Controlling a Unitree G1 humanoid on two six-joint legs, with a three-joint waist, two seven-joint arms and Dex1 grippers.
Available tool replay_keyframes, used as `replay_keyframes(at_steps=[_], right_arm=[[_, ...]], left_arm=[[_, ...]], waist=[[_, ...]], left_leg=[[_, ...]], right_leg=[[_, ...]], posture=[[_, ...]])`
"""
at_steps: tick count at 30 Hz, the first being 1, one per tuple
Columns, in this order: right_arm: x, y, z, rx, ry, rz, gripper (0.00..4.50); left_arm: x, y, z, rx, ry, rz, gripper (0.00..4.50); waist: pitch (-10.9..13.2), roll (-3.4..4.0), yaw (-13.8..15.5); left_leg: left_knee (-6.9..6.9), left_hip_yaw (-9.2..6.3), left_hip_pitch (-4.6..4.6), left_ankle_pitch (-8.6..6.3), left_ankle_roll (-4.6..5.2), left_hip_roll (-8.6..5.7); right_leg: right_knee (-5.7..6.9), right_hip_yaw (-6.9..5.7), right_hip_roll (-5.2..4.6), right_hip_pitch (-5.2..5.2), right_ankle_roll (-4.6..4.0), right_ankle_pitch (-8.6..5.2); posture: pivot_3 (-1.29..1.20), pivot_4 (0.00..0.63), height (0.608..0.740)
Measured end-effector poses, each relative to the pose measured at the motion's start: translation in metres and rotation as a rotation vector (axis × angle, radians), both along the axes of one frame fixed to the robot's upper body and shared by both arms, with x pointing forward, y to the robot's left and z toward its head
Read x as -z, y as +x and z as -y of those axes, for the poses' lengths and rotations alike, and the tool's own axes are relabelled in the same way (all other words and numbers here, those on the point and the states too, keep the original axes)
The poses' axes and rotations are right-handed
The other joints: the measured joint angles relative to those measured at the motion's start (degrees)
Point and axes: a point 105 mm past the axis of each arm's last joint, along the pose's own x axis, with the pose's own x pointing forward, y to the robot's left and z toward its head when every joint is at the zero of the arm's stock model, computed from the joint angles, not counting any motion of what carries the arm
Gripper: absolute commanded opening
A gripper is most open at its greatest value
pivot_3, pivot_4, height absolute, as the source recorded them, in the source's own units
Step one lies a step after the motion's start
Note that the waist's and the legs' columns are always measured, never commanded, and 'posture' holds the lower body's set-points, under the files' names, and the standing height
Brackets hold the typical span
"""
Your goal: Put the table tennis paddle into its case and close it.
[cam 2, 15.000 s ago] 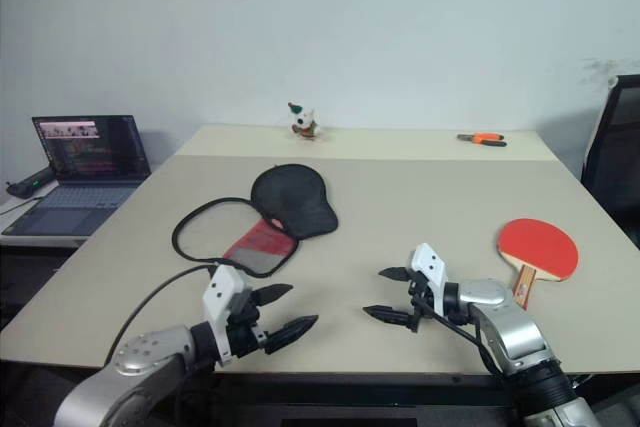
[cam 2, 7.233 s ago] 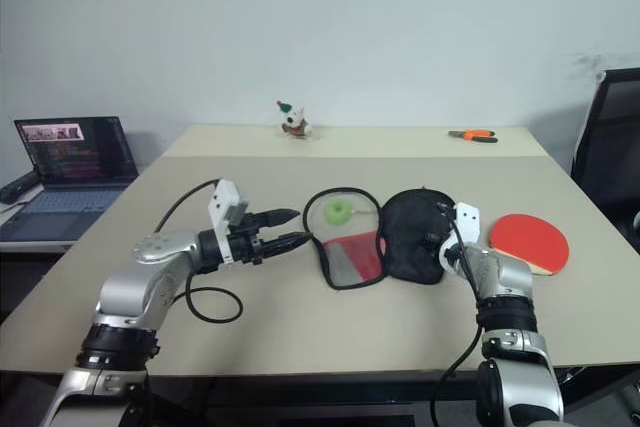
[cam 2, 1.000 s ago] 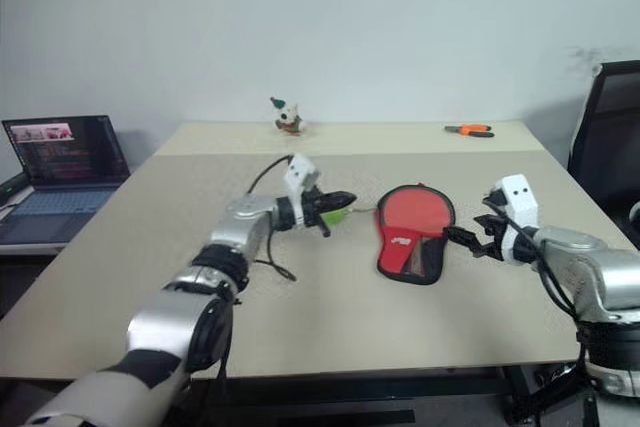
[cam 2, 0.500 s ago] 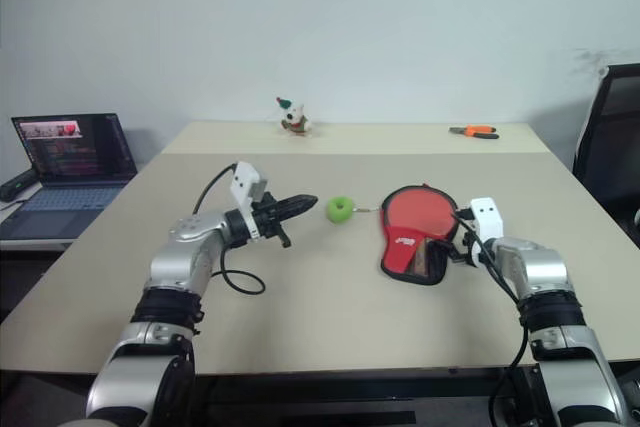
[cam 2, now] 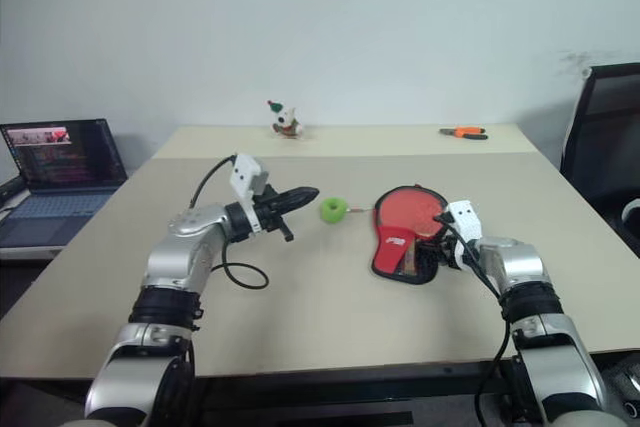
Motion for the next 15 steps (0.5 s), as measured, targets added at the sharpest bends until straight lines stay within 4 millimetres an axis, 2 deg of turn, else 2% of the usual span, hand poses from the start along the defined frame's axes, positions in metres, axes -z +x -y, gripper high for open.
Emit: replay_keyframes(at_steps=[3,7,8,12,15], right_arm=[[0.002,0.004,-0.005,-0.002,0.019,-0.012,1.3],[0.005,0.007,-0.009,-0.001,0.053,-0.034,0.18],[0.006,0.007,-0.01,0.0,0.063,-0.039,0.04],[0.008,0.009,-0.015,0.002,0.107,-0.059,0.04],[0.006,0.007,-0.033,-0.061,0.151,-0.069,0.04]], left_arm=[[0.001,-0.001,-0.001,-0.002,0.009,0.001,0.0],[0.001,-0.002,-0.003,-0.004,0.02,0.004,0.0],[0.001,-0.003,-0.004,-0.005,0.023,0.005,0.0],[0.004,-0.007,-0.01,0.005,0.037,-0.015,0.0],[0.016,-0.021,-0.021,0.048,0.073,-0.07,0.0]], waist=[[0.0,-0.01,-0.2],[0.0,-0.02,-0.2],[0.0,-0.02,-0.2],[0.0,-0.02,-0.4],[0.0,-0.01,-1.4]], left_leg=[[0.01,0.04,0.11,0.0,0.0,0.0],[0.0,0.1,0.34,0.0,0.0,0.01],[-0.01,0.12,0.45,0.0,0.0,0.01],[-0.16,0.13,0.99,-0.01,0.01,0.03],[-0.21,0.14,0.98,-0.01,0.01,0.1]], right_leg=[[0.02,0.04,0.01,0.07,-0.01,0.02],[0.03,0.1,0.03,0.26,-0.01,0.03],[0.03,0.11,0.03,0.37,-0.01,0.03],[-0.11,0.13,0.05,0.92,0.01,0.01],[-0.1,0.17,0.08,0.87,0.0,0.01]], posture=[[0.0,0.15,0.74],[0.0,0.15,0.74],[0.0,0.15,0.74],[0.0,0.15,0.74],[0.0,0.15,0.74]])
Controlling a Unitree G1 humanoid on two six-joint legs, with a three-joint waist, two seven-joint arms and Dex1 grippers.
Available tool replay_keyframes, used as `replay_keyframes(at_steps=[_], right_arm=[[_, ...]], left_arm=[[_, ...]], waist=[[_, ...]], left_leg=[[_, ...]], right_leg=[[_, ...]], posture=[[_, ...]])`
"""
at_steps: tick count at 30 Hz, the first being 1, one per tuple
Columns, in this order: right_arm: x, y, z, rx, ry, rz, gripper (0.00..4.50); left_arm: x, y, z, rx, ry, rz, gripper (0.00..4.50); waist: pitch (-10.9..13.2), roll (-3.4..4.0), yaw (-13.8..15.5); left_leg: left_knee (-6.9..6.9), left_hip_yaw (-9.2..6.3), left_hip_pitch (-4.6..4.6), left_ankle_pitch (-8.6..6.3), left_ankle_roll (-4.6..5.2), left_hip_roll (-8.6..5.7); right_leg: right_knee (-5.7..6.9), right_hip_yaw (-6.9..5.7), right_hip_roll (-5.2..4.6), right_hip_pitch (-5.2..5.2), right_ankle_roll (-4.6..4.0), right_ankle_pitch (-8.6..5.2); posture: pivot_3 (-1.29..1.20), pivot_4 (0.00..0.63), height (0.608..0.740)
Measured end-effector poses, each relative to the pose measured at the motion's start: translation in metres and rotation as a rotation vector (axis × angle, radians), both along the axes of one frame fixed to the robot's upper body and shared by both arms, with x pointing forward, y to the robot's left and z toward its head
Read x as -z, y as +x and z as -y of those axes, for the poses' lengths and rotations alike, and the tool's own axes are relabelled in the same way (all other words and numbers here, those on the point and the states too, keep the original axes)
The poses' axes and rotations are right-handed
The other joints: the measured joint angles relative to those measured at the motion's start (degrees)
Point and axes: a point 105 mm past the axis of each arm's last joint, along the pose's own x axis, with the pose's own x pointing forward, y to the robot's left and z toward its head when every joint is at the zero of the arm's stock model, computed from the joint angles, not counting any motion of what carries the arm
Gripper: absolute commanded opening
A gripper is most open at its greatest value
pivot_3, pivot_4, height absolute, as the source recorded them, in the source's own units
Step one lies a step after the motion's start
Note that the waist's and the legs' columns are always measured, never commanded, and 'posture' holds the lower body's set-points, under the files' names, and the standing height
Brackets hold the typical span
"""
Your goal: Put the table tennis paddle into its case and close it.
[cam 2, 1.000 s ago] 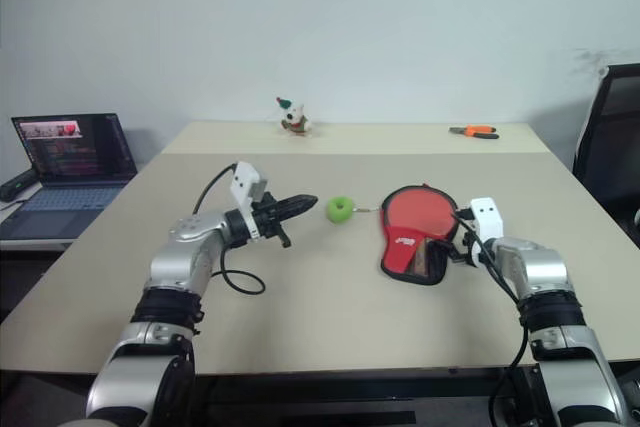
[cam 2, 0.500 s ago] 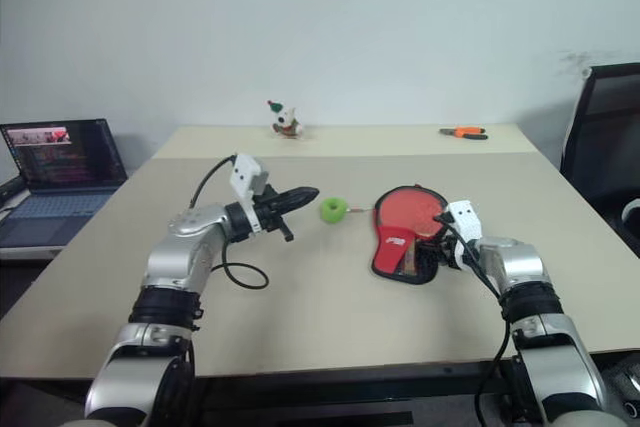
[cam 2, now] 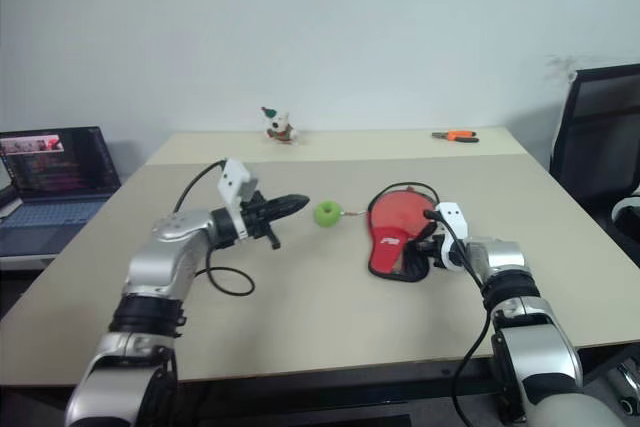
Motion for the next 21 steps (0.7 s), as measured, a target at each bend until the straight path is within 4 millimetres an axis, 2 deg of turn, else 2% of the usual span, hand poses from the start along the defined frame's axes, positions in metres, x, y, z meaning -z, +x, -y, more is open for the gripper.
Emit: replay_keyframes(at_steps=[3,8,10,15,21], right_arm=[[-0.001,-0.007,-0.026,-0.103,0.05,-0.02,0.04],[-0.005,-0.03,-0.078,-0.31,0.095,-0.034,0.04],[-0.003,-0.04,-0.089,-0.35,0.109,-0.047,0.04],[-0.001,-0.055,-0.087,-0.335,0.094,-0.057,0.04],[0.004,-0.085,-0.067,-0.275,0.086,-0.091,0.04]], left_arm=[[0.014,-0.021,-0.007,0.08,0.025,-0.089,0.0],[0.02,-0.052,-0.012,0.177,0.068,-0.162,0.0],[0.026,-0.06,-0.012,0.192,0.073,-0.188,0.0],[0.034,-0.074,-0.007,0.217,0.064,-0.229,0.0],[0.04,-0.09,0.004,0.262,0.061,-0.255,0.0]], waist=[[0.0,0.01,-0.8],[0.0,0.01,-0.8],[0.0,0.01,-0.3],[0.0,0.0,0.6],[0.0,-0.01,1.5]], left_leg=[[-0.28,-0.02,0.01,0.0,0.0,0.11],[-0.57,-0.02,-0.15,0.0,-0.01,0.23],[-0.58,-0.02,-0.27,0.0,-0.02,0.21],[-0.55,-0.02,-0.4,0.0,-0.02,0.04],[-0.57,0.02,-0.42,0.0,-0.01,0.02]], right_leg=[[-0.01,0.17,0.01,-0.18,-0.03,-0.01],[-0.02,0.28,0.0,-0.56,-0.12,-0.06],[-0.04,0.28,-0.04,-0.67,-0.12,-0.07],[-0.04,0.55,-0.1,-0.78,-0.1,-0.08],[-0.06,0.62,-0.09,-0.83,-0.08,-0.09]], posture=[[0.0,0.15,0.74],[0.0,0.15,0.74],[0.0,0.15,0.74],[0.0,0.15,0.74],[0.0,0.15,0.74]])
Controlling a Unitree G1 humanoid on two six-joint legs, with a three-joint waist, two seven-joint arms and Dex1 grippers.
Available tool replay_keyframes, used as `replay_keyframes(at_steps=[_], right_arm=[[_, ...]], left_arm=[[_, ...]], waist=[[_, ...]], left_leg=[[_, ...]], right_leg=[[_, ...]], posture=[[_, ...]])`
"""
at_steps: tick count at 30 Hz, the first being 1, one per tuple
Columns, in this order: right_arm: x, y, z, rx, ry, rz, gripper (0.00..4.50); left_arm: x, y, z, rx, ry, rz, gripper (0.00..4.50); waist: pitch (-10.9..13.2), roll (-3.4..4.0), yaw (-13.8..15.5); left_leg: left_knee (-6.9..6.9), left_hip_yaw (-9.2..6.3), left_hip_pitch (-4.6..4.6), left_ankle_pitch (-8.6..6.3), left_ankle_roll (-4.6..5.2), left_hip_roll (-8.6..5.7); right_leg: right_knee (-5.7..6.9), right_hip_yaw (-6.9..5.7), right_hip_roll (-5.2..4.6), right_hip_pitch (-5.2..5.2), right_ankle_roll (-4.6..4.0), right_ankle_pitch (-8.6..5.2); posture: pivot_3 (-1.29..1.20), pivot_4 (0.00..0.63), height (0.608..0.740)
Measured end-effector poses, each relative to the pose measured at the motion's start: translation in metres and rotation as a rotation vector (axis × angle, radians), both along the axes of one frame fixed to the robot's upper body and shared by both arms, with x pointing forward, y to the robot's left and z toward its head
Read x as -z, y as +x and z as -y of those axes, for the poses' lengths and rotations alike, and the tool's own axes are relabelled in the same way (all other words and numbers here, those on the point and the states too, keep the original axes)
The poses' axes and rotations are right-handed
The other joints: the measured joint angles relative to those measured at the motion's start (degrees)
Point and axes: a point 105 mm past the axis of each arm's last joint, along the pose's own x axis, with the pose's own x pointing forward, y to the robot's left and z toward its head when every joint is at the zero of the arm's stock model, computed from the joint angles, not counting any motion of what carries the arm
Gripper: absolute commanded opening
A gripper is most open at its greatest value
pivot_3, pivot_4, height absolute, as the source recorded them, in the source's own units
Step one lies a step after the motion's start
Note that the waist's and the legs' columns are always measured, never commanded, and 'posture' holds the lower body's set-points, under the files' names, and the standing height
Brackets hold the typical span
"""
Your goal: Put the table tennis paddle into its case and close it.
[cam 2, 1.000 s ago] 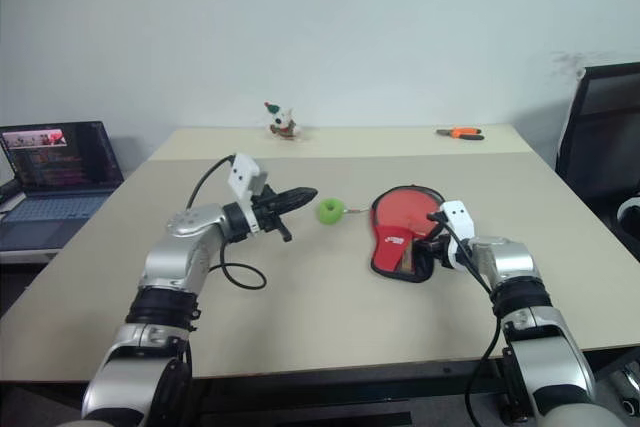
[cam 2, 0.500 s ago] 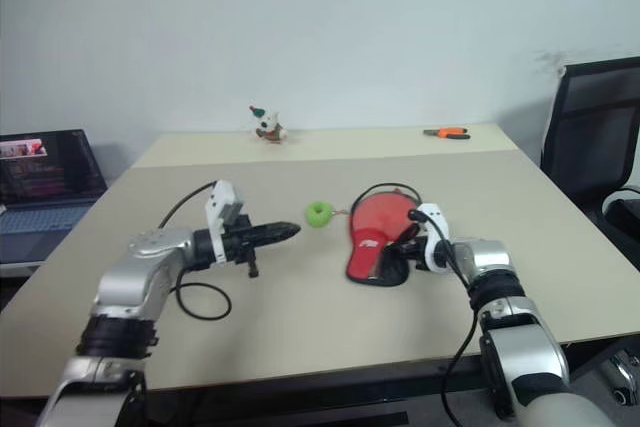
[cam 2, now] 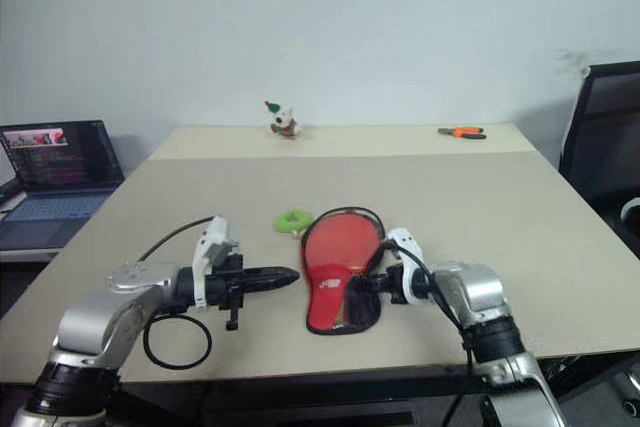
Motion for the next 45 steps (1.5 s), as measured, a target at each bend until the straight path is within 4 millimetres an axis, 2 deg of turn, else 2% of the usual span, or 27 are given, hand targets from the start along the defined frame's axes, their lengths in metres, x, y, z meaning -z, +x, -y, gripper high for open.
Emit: replay_keyframes(at_steps=[3,13,26,29,37,38,40,43,45], right_arm=[[0.003,-0.017,0.006,0.027,0.009,-0.034,0.04],[0.005,-0.042,0.015,0.081,0.012,-0.078,0.04],[0.008,-0.046,0.017,0.098,0.0,-0.077,0.04],[0.009,-0.046,0.018,0.106,-0.005,-0.08,0.77],[0.003,-0.049,0.023,0.118,-0.024,-0.041,3.46],[0.0,-0.05,0.027,0.114,-0.043,-0.021,3.94],[-0.007,-0.053,0.033,0.089,-0.089,0.035,4.47],[-0.027,-0.059,0.042,0.004,-0.149,0.15,4.47],[-0.047,-0.062,0.037,-0.063,-0.071,0.207,4.47]], left_arm=[[0.002,-0.005,0.004,0.023,-0.005,-0.015,0.0],[0.005,-0.024,0.002,0.133,0.059,-0.044,0.0],[0.006,-0.026,0.001,0.151,0.081,-0.039,0.0],[0.007,-0.026,0.0,0.142,0.081,-0.043,0.0],[0.013,-0.026,-0.001,0.112,0.084,-0.052,0.0],[0.013,-0.026,-0.001,0.11,0.084,-0.051,0.0],[0.013,-0.026,-0.001,0.104,0.084,-0.048,0.0],[0.012,-0.023,-0.003,0.081,0.08,-0.036,0.0],[0.01,-0.022,-0.004,0.064,0.079,-0.026,0.0]], waist=[[0.0,0.0,0.1],[0.0,-0.01,0.1],[0.0,-0.01,0.1],[0.0,-0.01,0.1],[0.0,-0.02,0.1],[0.0,-0.02,0.1],[0.0,-0.01,0.2],[0.0,-0.03,0.2],[0.0,-0.06,0.0]], left_leg=[[0.0,0.04,0.01,0.0,0.0,0.0],[-0.03,0.15,0.04,0.0,0.0,0.0],[-0.04,0.18,0.05,0.0,0.01,-0.01],[-0.04,0.18,0.05,-0.01,0.01,-0.01],[-0.03,0.2,0.05,-0.01,0.01,0.0],[-0.03,0.21,0.04,-0.01,0.01,0.0],[-0.03,0.2,0.03,-0.01,0.01,-0.01],[-0.06,0.2,0.02,-0.01,0.02,0.02],[-0.06,0.27,0.03,-0.01,0.02,0.18]], right_leg=[[0.0,0.03,0.02,0.0,0.01,-0.01],[-0.02,0.11,0.07,-0.01,0.26,-0.15],[-0.04,0.14,0.08,-0.01,0.3,-0.18],[-0.04,0.14,0.08,-0.01,0.3,-0.18],[-0.05,0.16,0.08,-0.01,0.33,-0.18],[-0.06,0.16,0.08,-0.01,0.33,-0.19],[-0.09,0.15,0.08,-0.01,0.34,-0.19],[-0.21,0.14,0.08,0.01,0.35,-0.2],[-0.35,0.2,0.09,0.03,0.35,-0.19]], posture=[[0.0,0.15,0.74],[0.0,0.15,0.74],[0.0,0.15,0.74],[0.0,0.15,0.74],[0.0,0.15,0.74],[0.0,0.15,0.74],[0.0,0.15,0.74],[0.0,0.15,0.74],[0.0,0.15,0.74]])
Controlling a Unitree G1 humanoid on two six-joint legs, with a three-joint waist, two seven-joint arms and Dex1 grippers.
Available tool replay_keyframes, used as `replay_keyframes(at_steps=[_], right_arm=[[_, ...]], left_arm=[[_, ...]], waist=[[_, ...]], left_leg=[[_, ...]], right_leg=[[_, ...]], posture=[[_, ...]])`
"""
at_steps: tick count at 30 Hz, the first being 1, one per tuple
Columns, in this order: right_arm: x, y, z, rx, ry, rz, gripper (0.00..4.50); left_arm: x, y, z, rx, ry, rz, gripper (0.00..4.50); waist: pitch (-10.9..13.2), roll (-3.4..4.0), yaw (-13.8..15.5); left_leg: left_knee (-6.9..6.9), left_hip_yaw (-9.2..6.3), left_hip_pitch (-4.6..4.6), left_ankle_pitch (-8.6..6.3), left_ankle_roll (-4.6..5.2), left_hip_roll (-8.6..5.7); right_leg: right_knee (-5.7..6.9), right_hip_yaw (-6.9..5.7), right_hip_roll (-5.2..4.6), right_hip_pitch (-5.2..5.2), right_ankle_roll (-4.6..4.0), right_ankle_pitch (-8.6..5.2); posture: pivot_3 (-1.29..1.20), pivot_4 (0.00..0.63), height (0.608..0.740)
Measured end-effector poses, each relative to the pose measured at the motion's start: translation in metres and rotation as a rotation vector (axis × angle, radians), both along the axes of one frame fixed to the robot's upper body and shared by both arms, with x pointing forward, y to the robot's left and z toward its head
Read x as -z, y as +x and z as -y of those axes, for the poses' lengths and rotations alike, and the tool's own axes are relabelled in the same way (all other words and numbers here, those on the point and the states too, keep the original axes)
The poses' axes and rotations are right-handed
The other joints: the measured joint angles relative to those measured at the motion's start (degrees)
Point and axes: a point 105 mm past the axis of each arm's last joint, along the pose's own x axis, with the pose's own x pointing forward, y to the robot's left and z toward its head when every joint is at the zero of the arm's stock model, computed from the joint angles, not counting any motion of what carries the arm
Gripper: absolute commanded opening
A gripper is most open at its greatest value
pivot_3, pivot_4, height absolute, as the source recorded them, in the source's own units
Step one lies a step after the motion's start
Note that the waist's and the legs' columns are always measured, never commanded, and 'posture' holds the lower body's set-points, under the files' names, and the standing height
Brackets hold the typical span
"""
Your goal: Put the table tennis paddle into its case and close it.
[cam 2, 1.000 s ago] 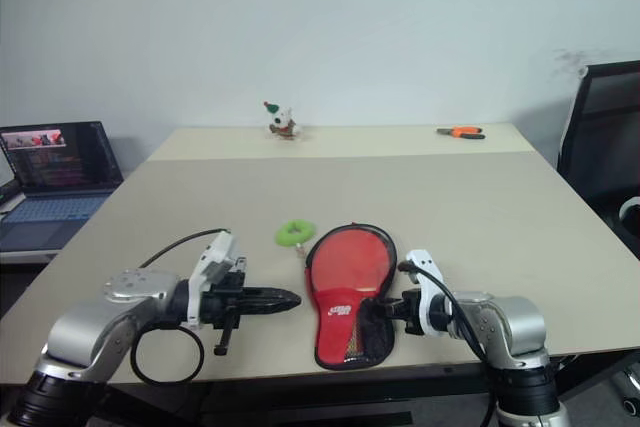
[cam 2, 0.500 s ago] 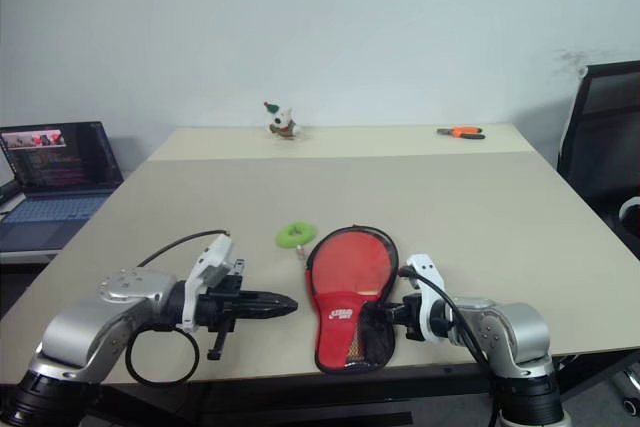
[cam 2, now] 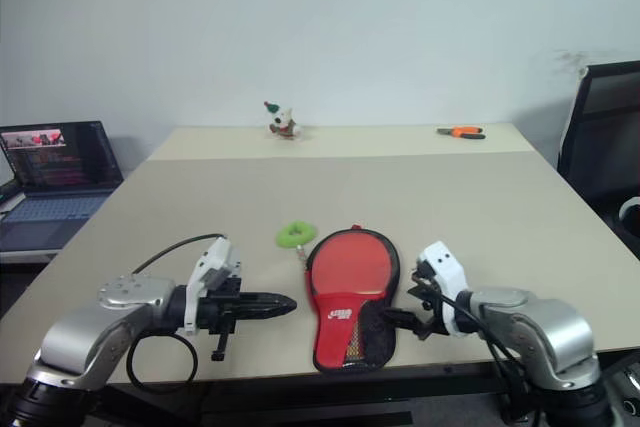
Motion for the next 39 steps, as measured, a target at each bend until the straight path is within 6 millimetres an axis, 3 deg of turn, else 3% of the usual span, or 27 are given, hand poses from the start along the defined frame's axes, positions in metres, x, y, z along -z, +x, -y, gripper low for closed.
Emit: replay_keyframes(at_steps=[5,8,14,20,28,35,39], right_arm=[[-0.045,0.008,-0.024,-0.113,0.162,0.141,4.47],[-0.041,0.023,-0.048,-0.11,0.214,0.139,4.5],[-0.01,0.053,-0.069,-0.011,0.158,0.124,4.5],[0.002,0.054,-0.075,-0.018,0.116,0.135,4.5],[0.008,0.053,-0.075,-0.008,0.091,0.137,4.5],[0.011,0.054,-0.076,0.014,0.088,0.136,4.5],[0.014,0.055,-0.075,0.031,0.083,0.13,4.5]], left_arm=[[0.001,0.012,-0.003,-0.071,-0.019,0.011,0.0],[-0.002,0.036,-0.006,-0.192,-0.045,0.056,0.38],[-0.007,0.077,-0.02,-0.413,-0.022,0.155,2.33],[-0.007,0.116,-0.037,-0.598,0.025,0.186,4.45],[0.003,0.164,-0.04,-0.725,0.085,0.095,4.45],[0.034,0.173,-0.023,-0.672,0.177,-0.002,4.45],[0.035,0.174,-0.021,-0.653,0.204,0.011,4.45]], waist=[[0.0,-0.01,-0.1],[0.0,-0.05,0.1],[0.0,-0.05,0.3],[0.0,-0.05,0.7],[0.0,-0.06,0.9],[0.0,-0.06,0.9],[0.0,-0.06,1.0]], left_leg=[[0.0,0.04,0.07,0.0,0.0,0.08],[0.03,0.04,0.07,0.0,0.0,0.05],[0.02,0.0,-0.14,-0.01,0.02,-0.18],[0.04,-0.13,-0.25,-0.02,0.04,-0.25],[0.07,-0.02,-0.28,-0.02,0.04,-0.33],[0.1,-0.17,-0.59,-0.02,0.04,-0.32],[0.13,-0.31,-0.65,-0.02,0.03,-0.34]], right_leg=[[0.02,0.03,0.04,0.05,-0.01,0.01],[0.02,0.03,0.04,0.06,0.02,0.03],[-0.02,-0.01,-0.01,-0.08,-0.18,0.25],[-0.03,-0.12,-0.06,-0.13,-0.18,0.27],[-0.02,-0.41,-0.05,-0.13,-0.15,0.28],[-0.13,-0.79,-0.08,-0.23,-0.17,0.29],[-0.12,-0.92,-0.12,-0.23,-0.17,0.28]], posture=[[0.0,0.15,0.74],[0.0,0.15,0.74],[0.0,0.15,0.74],[0.0,0.15,0.74],[0.0,0.15,0.74],[0.0,0.15,0.74],[0.0,0.15,0.74]])
